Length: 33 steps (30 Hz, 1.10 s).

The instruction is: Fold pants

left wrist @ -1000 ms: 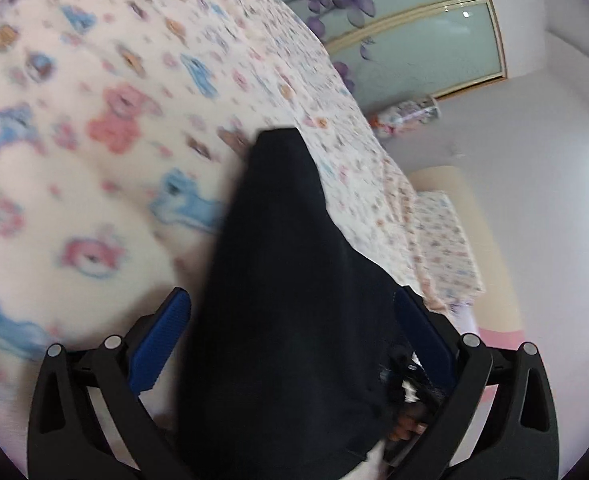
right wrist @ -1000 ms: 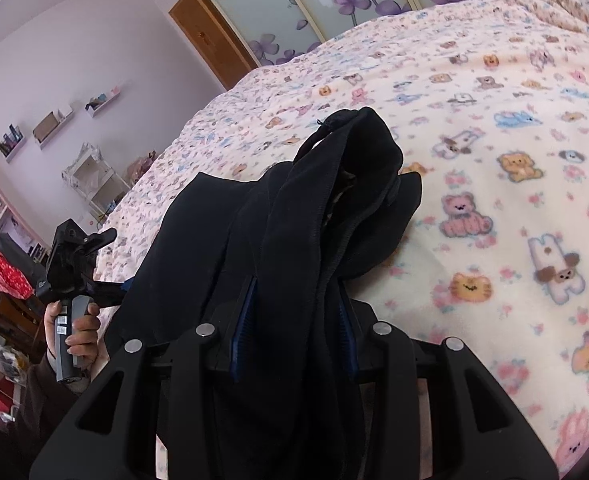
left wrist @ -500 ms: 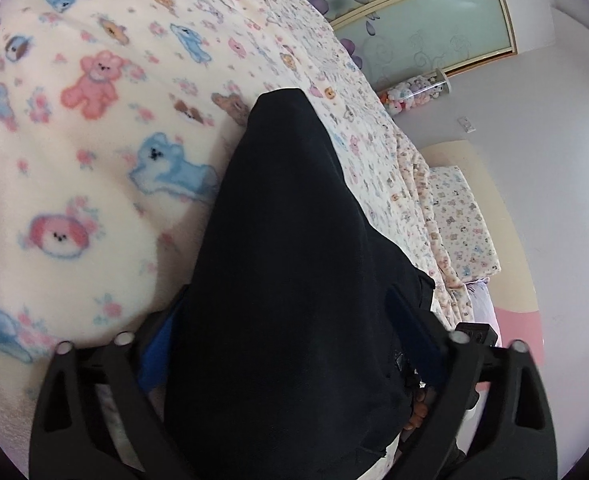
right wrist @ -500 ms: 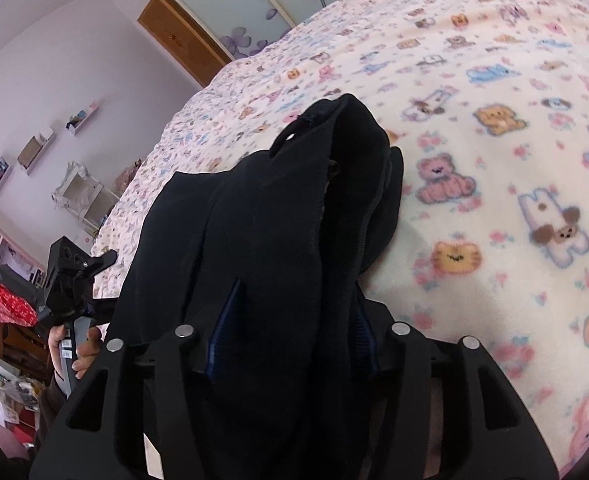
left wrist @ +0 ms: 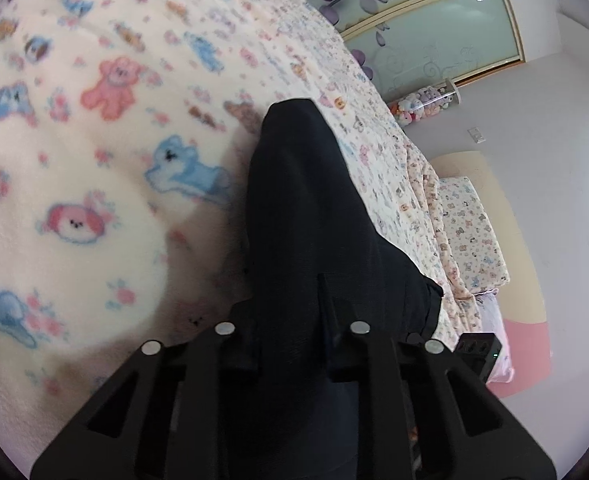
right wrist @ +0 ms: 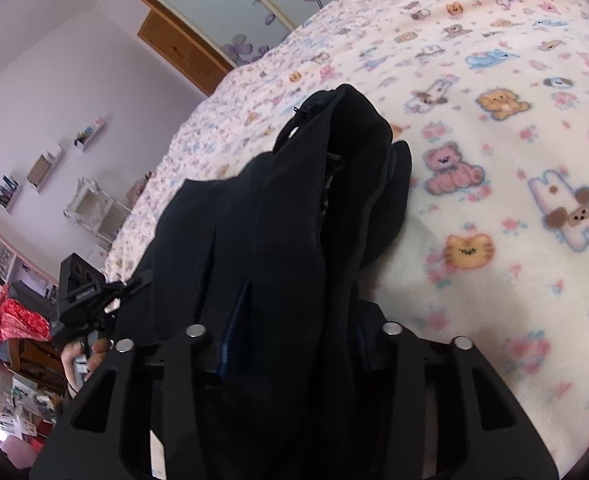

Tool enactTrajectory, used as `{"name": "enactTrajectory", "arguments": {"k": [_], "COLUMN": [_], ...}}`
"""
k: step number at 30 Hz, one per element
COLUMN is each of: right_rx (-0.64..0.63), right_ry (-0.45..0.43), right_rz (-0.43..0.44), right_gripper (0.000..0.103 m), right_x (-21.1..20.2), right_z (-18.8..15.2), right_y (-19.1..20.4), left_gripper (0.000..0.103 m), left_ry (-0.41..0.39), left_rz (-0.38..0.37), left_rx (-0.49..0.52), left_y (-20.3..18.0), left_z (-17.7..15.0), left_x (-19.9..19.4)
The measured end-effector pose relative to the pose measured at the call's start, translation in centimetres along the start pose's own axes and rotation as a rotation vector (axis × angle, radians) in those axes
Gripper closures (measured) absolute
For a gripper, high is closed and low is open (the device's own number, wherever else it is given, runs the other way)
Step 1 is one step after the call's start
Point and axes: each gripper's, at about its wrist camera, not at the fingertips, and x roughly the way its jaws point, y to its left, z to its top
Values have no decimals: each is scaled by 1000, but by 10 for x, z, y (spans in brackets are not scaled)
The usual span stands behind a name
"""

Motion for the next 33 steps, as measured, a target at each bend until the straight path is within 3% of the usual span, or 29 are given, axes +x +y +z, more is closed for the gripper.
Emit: {"name": "enactTrajectory", "arguments": {"k": [4,13,22,26,33], "right_rx": [64,122,106,73,80], "right_ry": [-45,-116,-287,-353,-351], "right_rz": [80,183,188,178,94], "right_gripper": [70,74,75,75,75], "right_x": [-8,-21,-55,-64,-43], "right_z": [3,13,46,62,76], "right_y": [-4,-9,-18,-25,-50], "left_gripper": [86,87,87,87,87], "left_ry": [-56,-142,-200,-234,-190], "left_rz": [-8,-89,-166,-164,-146], "left_rx": [69,160,192,202,203], "left_y": [-19,-66,-105,-107,-94], "left_z": [-4,-12,-10,-2,16], "left_x": [-8,-16,8,25,69]}}
